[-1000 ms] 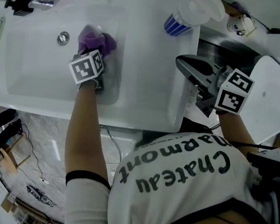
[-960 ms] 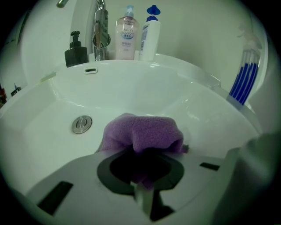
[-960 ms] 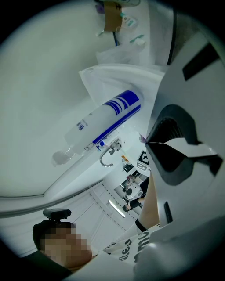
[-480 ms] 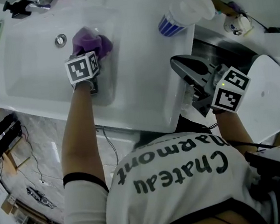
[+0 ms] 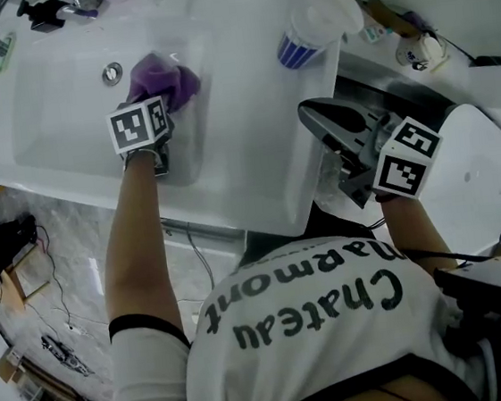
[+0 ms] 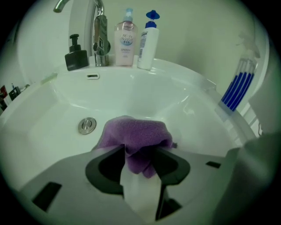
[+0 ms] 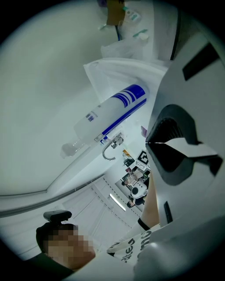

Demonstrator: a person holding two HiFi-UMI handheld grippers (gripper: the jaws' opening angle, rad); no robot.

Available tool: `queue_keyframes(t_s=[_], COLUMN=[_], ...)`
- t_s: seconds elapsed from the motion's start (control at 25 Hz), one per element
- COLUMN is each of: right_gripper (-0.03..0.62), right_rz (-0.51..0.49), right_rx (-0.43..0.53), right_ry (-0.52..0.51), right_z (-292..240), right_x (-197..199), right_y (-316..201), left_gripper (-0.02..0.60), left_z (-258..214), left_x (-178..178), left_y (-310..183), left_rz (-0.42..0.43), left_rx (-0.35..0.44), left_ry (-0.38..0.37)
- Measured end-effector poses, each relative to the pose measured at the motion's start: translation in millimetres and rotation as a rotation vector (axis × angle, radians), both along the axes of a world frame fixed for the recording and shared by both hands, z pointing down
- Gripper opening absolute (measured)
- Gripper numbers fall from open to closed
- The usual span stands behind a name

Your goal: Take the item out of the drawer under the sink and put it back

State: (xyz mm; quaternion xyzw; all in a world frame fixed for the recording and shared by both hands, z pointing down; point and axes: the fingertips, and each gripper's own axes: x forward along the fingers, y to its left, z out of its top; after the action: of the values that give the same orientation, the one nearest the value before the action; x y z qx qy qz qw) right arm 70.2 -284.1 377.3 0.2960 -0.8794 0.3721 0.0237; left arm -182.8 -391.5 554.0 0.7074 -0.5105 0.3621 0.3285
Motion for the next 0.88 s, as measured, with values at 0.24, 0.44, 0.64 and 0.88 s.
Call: queue_keyframes(t_s=[0.24,0.44,0.64,0.88], right_gripper=[0.012,0.012,0.012,0.012], right_rz=[-0.032,-0.062,-0.096,-0.202], right_rx=[0.020,0.035,0.070,0.136], right_ry=[-0.012,-0.019,-0.035,-0.074], right_z=[-10.4,-18.9,-34.1,-59.1], right_x=[-4.1,-4.5,-7.3,-25.8], right_y=[12.3,25.8,35.8,44.9], left_gripper=[0.166,0.166,0.163,0.101], left_z=[-31.4,-57.3,-93.2,-156.3], left_x=[-3.9,0.1,7.1,22.0], left_y=[0.9,9.4,22.3,56.8], left_rz=[-0.054,-0.085,-0.144,-0.212], left_rx=[0.110,0.180,0.278,0.437], left_ry=[-0.001,0.016,0.092,0.204])
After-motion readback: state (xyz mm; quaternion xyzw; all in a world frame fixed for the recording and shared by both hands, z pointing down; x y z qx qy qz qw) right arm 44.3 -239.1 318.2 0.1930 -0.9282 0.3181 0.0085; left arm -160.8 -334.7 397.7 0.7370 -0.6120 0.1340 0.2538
